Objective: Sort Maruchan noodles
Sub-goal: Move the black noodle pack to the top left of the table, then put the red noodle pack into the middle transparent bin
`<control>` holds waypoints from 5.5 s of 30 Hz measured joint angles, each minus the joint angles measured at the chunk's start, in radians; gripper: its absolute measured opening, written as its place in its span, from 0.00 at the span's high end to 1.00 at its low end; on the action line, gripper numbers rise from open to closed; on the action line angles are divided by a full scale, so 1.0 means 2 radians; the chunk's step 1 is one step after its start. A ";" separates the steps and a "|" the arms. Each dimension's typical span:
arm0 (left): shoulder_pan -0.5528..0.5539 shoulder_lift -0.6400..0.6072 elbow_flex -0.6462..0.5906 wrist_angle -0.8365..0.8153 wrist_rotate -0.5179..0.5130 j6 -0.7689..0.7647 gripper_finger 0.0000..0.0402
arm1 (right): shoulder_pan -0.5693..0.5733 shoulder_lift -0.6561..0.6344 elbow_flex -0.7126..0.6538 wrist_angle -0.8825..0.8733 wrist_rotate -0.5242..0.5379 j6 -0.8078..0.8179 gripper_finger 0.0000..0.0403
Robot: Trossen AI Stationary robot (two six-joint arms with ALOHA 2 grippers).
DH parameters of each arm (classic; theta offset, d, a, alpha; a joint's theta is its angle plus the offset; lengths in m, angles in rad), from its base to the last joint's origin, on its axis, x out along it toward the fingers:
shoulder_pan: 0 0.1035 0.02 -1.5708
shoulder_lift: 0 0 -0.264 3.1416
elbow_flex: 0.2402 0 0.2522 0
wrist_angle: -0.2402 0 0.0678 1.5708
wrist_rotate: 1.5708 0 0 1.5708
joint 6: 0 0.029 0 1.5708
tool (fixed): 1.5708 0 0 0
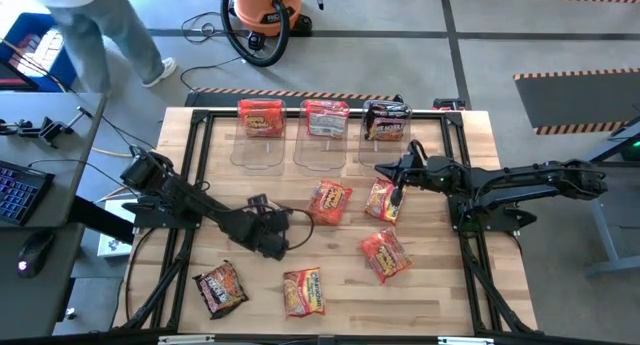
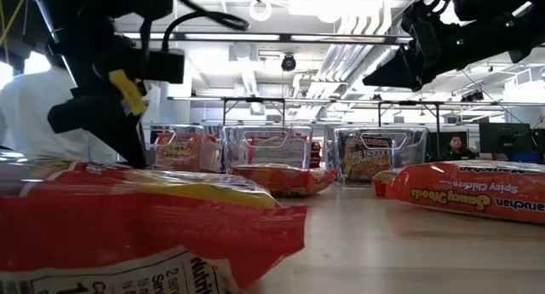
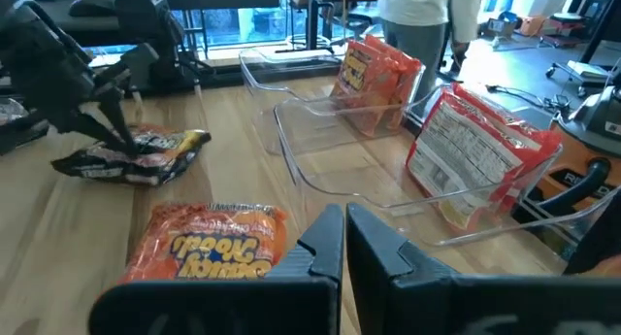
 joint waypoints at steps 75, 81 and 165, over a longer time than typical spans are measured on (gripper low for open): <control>-0.087 0.064 0.040 0.291 0.239 0.069 0.98 | 0.000 0.001 0.000 0.004 -0.030 0.014 1.00; -0.087 0.054 0.040 0.231 0.233 0.055 0.98 | 0.000 0.001 0.000 0.004 -0.030 0.015 1.00; -0.150 0.096 0.173 0.140 -0.114 0.124 1.00 | 0.205 0.141 0.004 0.111 -0.068 -0.026 0.34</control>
